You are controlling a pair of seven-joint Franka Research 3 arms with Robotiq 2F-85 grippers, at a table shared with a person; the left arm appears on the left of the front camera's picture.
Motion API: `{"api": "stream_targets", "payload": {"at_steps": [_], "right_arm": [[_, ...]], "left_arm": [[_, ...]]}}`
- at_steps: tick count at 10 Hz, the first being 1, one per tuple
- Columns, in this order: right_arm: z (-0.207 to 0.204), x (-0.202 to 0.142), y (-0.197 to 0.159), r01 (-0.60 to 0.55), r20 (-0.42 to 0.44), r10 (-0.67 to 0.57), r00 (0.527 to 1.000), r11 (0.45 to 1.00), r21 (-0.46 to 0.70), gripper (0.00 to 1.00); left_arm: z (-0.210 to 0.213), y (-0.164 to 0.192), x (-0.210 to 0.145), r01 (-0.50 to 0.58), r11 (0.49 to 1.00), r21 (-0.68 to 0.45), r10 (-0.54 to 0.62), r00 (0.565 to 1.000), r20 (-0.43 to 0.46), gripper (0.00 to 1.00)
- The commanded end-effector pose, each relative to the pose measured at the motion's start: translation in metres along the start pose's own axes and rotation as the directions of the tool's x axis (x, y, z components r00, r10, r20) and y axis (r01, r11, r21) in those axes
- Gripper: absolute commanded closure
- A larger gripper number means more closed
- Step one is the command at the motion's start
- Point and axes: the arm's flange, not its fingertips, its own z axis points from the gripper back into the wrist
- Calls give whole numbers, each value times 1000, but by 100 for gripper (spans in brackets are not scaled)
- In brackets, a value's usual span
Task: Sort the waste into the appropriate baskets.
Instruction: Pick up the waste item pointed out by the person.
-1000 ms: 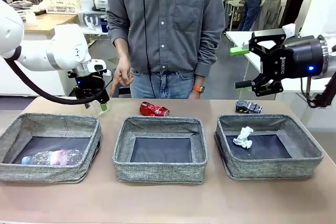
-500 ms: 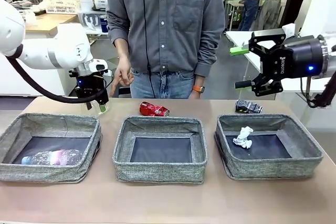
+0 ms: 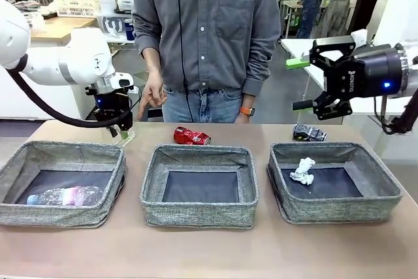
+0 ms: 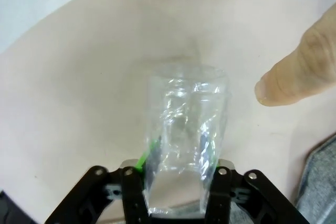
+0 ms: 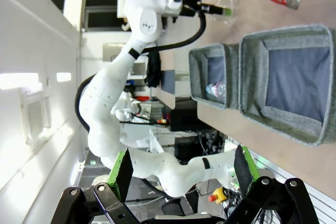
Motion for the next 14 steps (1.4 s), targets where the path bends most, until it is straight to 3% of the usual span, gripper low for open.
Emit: {"api": "stream_targets", "payload": {"at_steps": [1,4,6,7,8,9,10,11,12,13,14], "right_arm": [[0,-1,2,15,0,-15,1000,1000,3,0],[0,-1,2,15,0,-15,1000,1000,3,0],[0,-1,2,15,0,-15,1000,1000,3,0],[0,-1,2,15,0,-15,1000,1000,3,0],[0,-1,2,15,0,-15,1000,1000,3,0],[0,-1,2,15,0,-15,1000,1000,3,0],[0,-1,2,15,0,-15,1000,1000,3,0],[0,-1,2,15,0,-15,1000,1000,3,0],[0,-1,2,15,0,-15,1000,1000,3,0],[0,-1,2,15,0,-15,1000,1000,3,0],[0,-1,2,15,0,-15,1000,1000,3,0]], "left_arm": [[4,0,-3,-14,1000,27,14,1000,-19,63],[20,2,-9,-37,998,48,37,999,10,63],[59,2,-23,-73,993,93,69,996,51,63],[98,-1,-40,-137,985,108,130,989,66,63],[145,-16,-72,-135,988,71,129,988,83,63],[175,-37,-105,-165,986,-38,166,986,35,63],[192,-66,-140,-104,991,-88,108,993,47,63],[201,-92,-178,-46,995,-93,49,998,31,63],[198,-114,-211,41,999,-8,-41,999,18,63],[189,-130,-230,75,995,70,-77,997,19,63],[187,-122,-229,70,997,32,-71,997,27,63]]}}
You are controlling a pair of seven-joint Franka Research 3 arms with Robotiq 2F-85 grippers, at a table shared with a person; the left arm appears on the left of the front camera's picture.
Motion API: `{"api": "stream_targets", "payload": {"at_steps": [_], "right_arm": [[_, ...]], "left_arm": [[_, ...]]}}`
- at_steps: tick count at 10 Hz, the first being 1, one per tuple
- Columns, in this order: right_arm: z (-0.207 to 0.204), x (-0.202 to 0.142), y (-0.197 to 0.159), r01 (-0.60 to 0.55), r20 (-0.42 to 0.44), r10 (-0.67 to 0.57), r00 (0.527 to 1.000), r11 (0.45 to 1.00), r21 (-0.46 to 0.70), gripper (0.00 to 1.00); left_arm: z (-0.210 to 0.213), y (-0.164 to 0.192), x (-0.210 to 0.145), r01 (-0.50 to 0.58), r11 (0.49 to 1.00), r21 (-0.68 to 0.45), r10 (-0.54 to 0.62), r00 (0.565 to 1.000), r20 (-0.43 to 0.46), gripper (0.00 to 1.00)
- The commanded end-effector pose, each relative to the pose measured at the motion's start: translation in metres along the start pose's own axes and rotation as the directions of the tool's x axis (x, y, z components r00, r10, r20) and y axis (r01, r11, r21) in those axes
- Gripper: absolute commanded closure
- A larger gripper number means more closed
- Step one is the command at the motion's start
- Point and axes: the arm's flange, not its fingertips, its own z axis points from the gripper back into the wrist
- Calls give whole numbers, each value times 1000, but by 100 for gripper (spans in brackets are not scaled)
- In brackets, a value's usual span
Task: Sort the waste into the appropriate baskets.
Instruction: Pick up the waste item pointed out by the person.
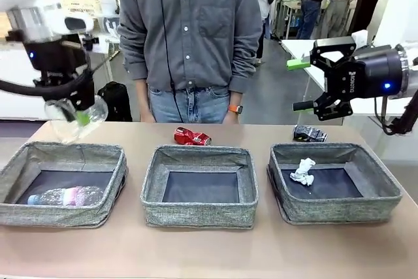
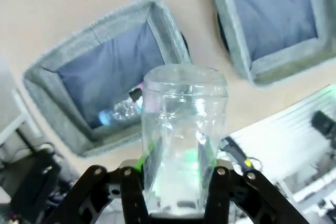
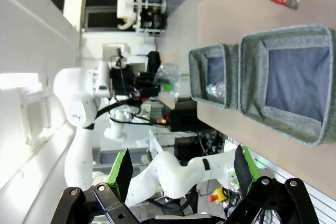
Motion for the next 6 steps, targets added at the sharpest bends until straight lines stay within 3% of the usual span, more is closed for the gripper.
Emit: {"api": "stream_targets", "payload": {"at_steps": [1,5,6], "right_arm": [[0,-1,2,15,-1,-15,1000,1000,4,0],[0,-1,2,15,-1,-15,1000,1000,4,0],[0,-1,2,15,-1,-15,1000,1000,4,0]], "left_arm": [[10,13,20,-35,999,-28,36,999,5,63],[4,9,11,-16,1000,-9,16,1000,5,63],[4,-19,42,-43,996,-77,44,999,23,63]]}}
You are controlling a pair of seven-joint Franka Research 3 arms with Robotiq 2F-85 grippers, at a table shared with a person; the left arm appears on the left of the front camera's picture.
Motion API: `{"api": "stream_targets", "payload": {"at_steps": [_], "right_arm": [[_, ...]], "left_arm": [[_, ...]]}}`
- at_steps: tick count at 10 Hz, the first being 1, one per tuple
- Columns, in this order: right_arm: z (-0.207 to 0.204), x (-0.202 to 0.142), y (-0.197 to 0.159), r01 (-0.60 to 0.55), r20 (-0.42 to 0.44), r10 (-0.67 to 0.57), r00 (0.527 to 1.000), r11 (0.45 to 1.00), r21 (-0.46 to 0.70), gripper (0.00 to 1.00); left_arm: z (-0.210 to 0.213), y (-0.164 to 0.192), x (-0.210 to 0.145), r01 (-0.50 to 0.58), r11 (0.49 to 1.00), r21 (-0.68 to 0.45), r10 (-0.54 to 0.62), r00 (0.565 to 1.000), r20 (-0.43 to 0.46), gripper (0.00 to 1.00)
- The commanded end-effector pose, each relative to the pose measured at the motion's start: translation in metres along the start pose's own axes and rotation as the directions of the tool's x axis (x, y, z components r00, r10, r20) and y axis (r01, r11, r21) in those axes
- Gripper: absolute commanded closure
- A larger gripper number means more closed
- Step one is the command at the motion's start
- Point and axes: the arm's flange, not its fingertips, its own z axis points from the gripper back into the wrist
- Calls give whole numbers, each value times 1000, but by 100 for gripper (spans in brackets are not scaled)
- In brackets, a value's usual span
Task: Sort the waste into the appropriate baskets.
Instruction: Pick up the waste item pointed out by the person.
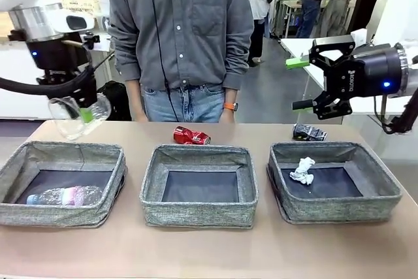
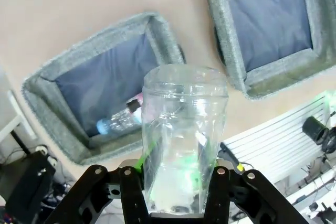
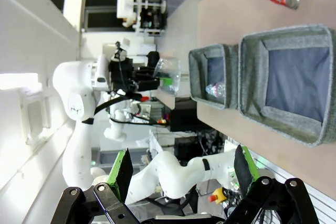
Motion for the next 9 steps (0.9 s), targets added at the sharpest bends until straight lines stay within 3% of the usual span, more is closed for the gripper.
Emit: {"api": "stream_targets", "payload": {"at_steps": [1,2,5,6,9], "right_arm": [[0,-1,2,15,-2,-15,1000,1000,5,0],[0,-1,2,15,-2,-15,1000,1000,5,0],[0,-1,2,15,-2,-15,1000,1000,5,0],[0,-1,2,15,-2,-15,1000,1000,5,0],[0,-1,2,15,-2,-15,1000,1000,5,0]], "left_arm": [[28,-71,56,-94,994,-56,98,992,77,63],[53,-120,91,-205,977,-63,205,979,-2,63],[69,-229,140,-282,959,37,285,949,-136,63],[77,-256,138,-246,968,43,250,960,-127,63],[114,-302,103,-240,967,91,235,970,59,63]]}}
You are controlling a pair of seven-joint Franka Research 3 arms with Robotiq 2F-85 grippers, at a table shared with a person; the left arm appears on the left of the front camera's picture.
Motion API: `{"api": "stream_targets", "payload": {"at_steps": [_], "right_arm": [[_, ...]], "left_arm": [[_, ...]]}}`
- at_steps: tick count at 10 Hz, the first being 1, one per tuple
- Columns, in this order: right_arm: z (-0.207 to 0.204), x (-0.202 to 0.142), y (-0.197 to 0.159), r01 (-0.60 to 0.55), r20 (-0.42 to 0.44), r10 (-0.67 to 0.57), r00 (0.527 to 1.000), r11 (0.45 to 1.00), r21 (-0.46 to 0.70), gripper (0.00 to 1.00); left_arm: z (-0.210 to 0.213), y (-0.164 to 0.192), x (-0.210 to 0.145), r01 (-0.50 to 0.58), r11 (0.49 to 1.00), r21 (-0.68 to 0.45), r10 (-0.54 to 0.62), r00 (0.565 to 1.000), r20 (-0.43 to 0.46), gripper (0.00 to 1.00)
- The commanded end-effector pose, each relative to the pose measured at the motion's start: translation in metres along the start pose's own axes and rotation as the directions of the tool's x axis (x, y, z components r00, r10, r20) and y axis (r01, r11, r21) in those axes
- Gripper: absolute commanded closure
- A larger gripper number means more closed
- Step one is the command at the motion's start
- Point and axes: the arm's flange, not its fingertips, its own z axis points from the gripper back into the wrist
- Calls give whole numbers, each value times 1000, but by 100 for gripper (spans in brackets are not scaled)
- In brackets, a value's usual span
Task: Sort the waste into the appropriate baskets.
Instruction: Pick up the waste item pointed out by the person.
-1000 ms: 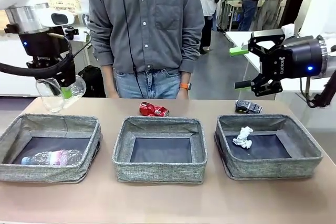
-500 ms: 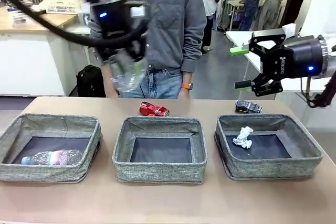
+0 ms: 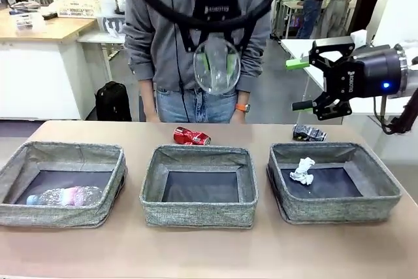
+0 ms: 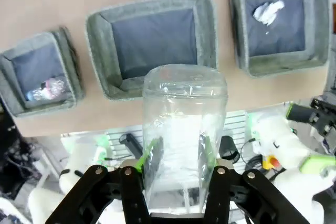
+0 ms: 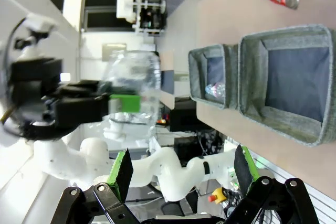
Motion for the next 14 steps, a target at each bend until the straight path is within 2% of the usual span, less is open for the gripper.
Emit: {"api": "stream_targets", "payload": {"at_steps": [1,3,7,8,14], "right_arm": [[0,-1,2,15,-1,-15,1000,1000,6,0],[0,-1,2,15,-1,-15,1000,1000,6,0],[0,-1,2,15,-1,-15,1000,1000,6,0],[0,-1,2,15,-1,-15,1000,1000,6,0],[0,-1,2,15,-1,-15,1000,1000,6,0]], "left_arm": [[28,4,-14,-48,997,53,42,993,111,63],[40,17,-24,-110,992,55,101,984,144,63],[66,37,-36,-125,992,20,117,966,230,63],[59,26,-26,-90,995,33,83,982,167,63],[59,26,-26,-90,995,33,83,982,167,63]]}}
